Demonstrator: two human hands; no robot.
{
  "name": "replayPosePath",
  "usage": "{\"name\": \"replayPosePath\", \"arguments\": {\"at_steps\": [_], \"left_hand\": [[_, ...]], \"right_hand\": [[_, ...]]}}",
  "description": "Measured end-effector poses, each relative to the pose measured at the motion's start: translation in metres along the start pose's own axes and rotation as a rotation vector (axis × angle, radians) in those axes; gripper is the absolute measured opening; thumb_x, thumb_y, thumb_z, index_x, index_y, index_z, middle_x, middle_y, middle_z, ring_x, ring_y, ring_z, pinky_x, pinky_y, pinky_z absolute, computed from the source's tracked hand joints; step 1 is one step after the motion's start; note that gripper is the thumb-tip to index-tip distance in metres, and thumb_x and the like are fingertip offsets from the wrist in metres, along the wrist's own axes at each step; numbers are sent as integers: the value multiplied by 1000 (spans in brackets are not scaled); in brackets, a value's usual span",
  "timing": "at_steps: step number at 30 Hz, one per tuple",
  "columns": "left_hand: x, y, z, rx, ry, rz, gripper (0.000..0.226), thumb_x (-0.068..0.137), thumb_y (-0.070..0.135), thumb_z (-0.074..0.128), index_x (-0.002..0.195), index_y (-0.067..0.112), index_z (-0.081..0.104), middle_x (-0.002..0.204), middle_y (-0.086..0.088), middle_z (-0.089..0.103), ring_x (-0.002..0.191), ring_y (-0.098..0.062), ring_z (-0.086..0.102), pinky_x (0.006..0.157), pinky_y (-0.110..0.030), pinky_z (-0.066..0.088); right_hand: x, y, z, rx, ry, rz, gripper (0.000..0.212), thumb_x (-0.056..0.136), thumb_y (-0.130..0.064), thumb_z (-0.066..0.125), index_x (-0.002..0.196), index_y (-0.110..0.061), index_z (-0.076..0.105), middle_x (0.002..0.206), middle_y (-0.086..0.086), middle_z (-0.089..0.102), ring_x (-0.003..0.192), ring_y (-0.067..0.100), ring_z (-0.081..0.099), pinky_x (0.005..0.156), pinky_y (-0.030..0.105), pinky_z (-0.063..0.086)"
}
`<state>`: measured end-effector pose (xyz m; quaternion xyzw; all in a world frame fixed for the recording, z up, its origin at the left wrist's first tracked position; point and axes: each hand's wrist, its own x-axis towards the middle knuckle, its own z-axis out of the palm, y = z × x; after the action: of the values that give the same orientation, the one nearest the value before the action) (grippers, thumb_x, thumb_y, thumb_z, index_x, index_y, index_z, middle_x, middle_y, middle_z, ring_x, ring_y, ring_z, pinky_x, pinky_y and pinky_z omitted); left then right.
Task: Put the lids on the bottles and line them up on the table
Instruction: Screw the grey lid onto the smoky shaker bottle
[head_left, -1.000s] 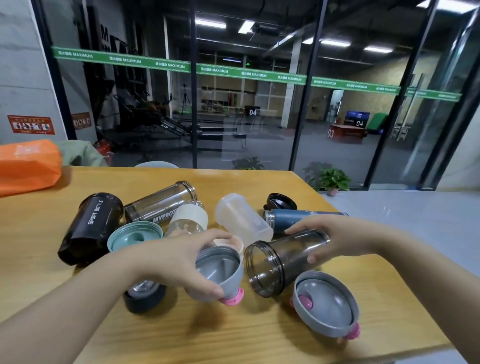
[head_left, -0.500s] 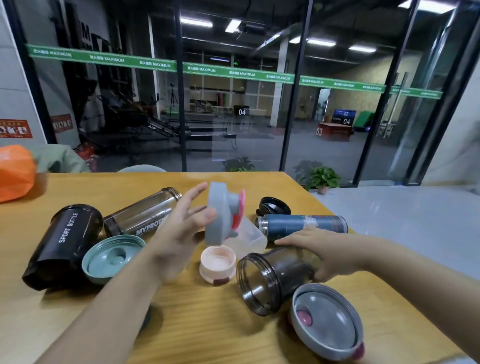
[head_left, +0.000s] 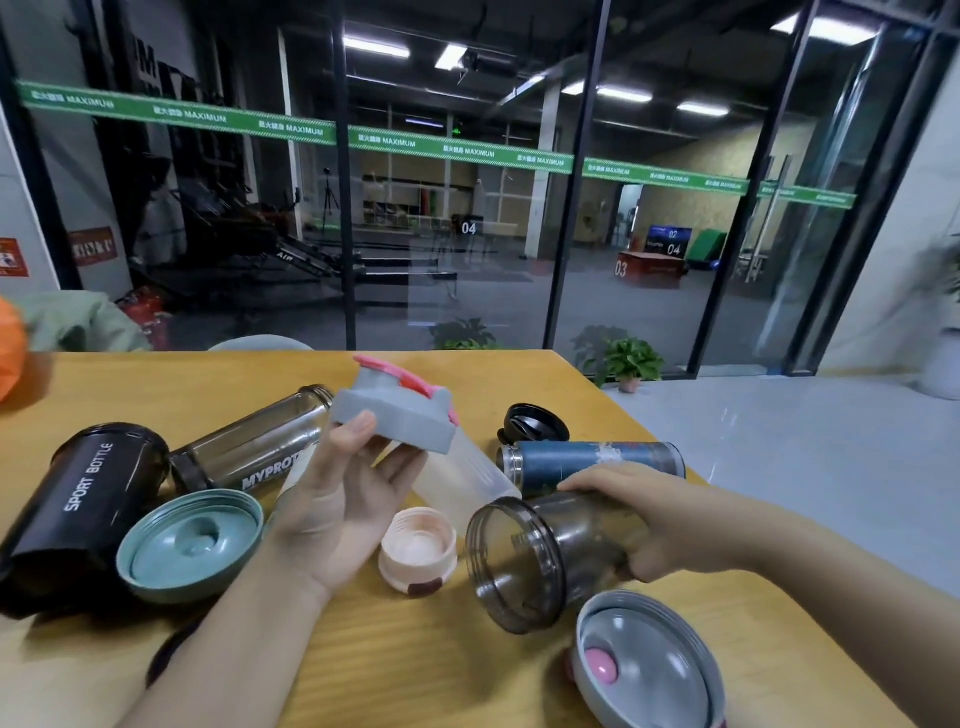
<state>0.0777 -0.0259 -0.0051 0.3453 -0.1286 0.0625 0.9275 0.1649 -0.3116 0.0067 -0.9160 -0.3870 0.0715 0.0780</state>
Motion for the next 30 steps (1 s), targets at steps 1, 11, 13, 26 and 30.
{"name": "replayPosePath", "arguments": {"at_steps": [1, 11, 13, 26, 30], "left_hand": [[1, 0, -1, 2, 34, 9, 88, 43, 29, 93, 121, 17, 54, 140, -19, 50, 126, -31, 52, 108, -45, 38], [6, 0, -3, -3, 193, 73, 79, 26, 34, 96, 99, 18, 71, 105, -7, 66, 110, -20, 60, 106, -36, 38], [5, 0, -3, 0, 182, 107, 74, 29, 35, 96, 98, 21, 73, 110, -6, 67, 109, -18, 62, 102, -34, 40], [-8, 6, -5, 149, 215, 300, 72, 30, 50, 92, 98, 33, 74, 110, 10, 65, 109, -10, 55, 95, -28, 39], [-8, 8, -6, 190, 219, 328, 63, 34, 46, 92, 91, 26, 73, 102, 4, 62, 107, -14, 50, 92, -27, 39]], "right_hand": [[-1, 2, -1, 9, 12, 7, 86, 67, -23, 75, 137, -45, 30, 132, -24, 34, 125, -4, 29, 104, 15, 28], [-5, 5, -29, 226, 264, -1, 78, 60, -28, 83, 120, -52, 39, 114, -29, 51, 109, -4, 52, 82, 12, 45], [2, 3, -34, 306, 337, -12, 79, 59, -33, 83, 123, -49, 41, 114, -21, 55, 106, 1, 56, 86, 24, 51], [69, -15, -48, 445, 385, -101, 77, 67, -16, 83, 113, -57, 37, 115, -21, 50, 97, -10, 54, 76, 9, 49], [74, -10, -59, 417, 312, -57, 79, 66, -17, 84, 111, -59, 35, 115, -19, 51, 95, -5, 57, 70, 7, 47]]}}
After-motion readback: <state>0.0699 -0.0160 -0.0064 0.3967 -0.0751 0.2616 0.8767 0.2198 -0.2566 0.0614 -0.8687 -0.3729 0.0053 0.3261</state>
